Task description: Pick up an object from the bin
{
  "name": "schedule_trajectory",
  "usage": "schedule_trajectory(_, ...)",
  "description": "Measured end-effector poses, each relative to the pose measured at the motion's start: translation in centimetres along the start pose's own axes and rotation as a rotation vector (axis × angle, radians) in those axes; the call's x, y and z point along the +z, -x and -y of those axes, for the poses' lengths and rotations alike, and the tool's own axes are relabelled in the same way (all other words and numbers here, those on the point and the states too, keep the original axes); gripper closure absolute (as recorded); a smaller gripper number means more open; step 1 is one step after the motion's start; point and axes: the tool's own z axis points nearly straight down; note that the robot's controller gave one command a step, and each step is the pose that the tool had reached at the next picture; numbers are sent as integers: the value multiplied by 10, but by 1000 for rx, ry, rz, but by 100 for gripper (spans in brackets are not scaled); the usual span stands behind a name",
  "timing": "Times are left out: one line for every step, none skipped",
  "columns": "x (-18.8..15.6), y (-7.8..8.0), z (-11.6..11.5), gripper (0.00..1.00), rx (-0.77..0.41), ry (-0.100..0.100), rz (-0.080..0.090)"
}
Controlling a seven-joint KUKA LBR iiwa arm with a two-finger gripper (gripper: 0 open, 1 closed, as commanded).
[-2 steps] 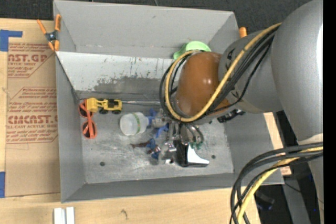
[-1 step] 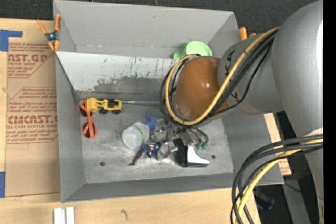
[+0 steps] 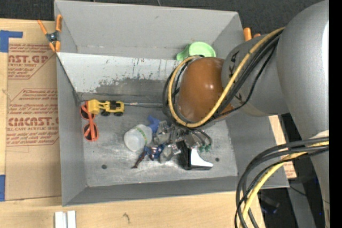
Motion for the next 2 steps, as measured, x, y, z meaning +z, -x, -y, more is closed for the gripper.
schedule_trajectory(-27,-6,-5,100,23,0,1)
schedule_trajectory(-55,3,1,100,30,-2,9)
